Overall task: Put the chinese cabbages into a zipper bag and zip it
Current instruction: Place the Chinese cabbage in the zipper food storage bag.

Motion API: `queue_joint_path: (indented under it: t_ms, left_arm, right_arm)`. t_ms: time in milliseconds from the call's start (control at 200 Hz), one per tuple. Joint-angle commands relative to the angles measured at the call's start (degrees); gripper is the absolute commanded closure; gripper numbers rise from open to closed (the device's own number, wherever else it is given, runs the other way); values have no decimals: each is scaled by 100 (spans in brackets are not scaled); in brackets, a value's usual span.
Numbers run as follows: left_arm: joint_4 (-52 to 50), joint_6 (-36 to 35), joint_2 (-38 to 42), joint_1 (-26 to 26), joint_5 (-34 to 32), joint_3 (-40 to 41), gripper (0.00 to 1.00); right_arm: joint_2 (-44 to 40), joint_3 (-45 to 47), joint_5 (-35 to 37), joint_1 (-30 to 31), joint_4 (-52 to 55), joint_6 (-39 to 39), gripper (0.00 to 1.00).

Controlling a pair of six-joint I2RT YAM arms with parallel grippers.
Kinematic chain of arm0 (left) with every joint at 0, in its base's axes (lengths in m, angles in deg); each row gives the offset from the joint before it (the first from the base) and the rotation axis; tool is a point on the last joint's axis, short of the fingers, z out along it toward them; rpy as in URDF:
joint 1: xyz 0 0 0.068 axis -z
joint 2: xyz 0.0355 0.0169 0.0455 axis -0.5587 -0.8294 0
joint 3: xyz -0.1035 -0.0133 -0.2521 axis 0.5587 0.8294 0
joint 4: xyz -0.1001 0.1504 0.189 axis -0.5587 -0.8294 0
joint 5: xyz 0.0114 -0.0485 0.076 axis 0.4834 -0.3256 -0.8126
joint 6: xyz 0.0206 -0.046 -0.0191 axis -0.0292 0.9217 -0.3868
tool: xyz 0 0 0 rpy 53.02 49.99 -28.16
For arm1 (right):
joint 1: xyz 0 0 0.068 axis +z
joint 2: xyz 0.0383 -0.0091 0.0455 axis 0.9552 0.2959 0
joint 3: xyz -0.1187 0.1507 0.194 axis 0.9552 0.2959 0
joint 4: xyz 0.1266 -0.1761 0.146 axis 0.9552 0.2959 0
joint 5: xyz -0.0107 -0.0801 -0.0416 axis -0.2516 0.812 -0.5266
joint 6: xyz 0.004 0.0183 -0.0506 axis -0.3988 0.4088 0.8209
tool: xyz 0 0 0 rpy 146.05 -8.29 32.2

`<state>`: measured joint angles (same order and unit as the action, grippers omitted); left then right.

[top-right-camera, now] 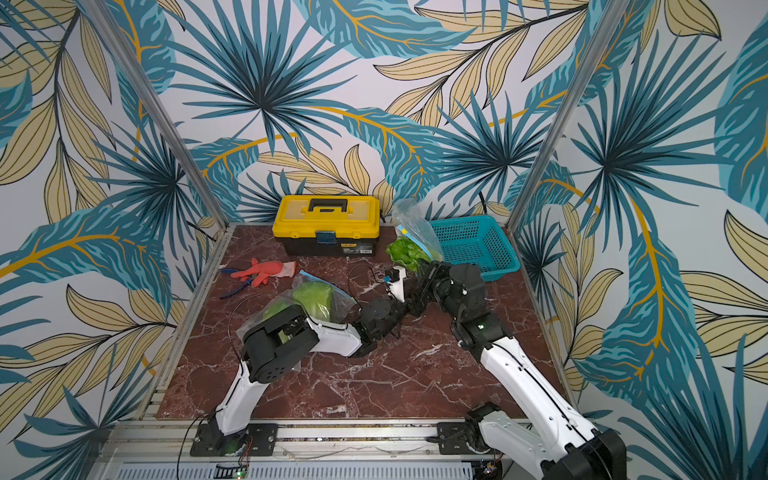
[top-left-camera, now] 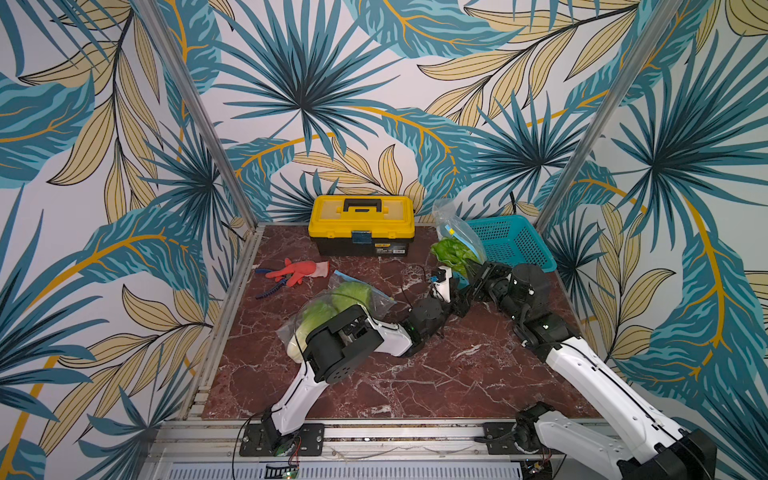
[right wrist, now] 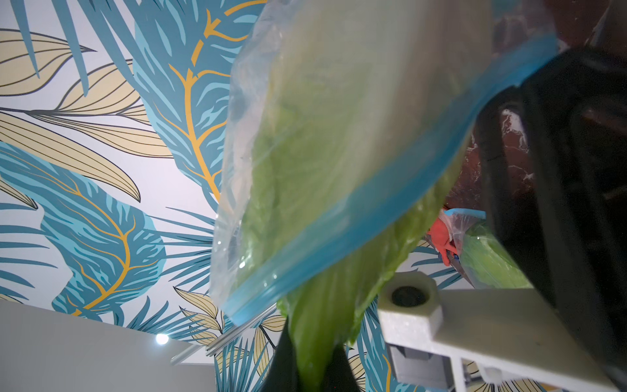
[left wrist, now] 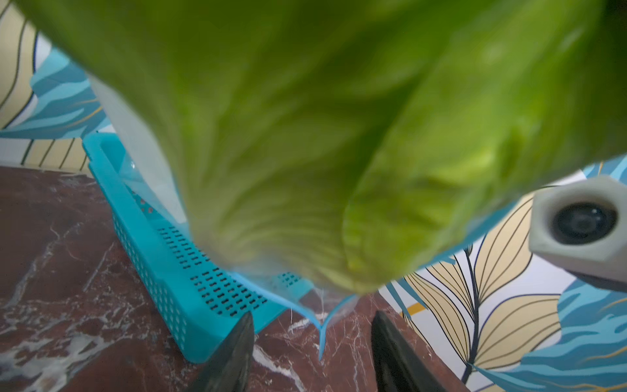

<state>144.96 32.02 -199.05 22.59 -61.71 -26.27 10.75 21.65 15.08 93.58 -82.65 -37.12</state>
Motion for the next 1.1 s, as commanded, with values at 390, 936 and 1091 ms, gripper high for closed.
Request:
queue_joint_path:
  t_ms: [390,936,1091]
  left_arm:
    - [210,-1180,-430,50,-500,-481,77]
    - [320,-1572,-198,88,-256,-502,90]
    - [360,-1897,359,110,-245,147,100]
  right_arm:
    - [32,-160,60,71,-318,-565,100]
    - [-8,11,170,91,-378,-613,100]
    - [-66,178,407,75,-433,-564,80]
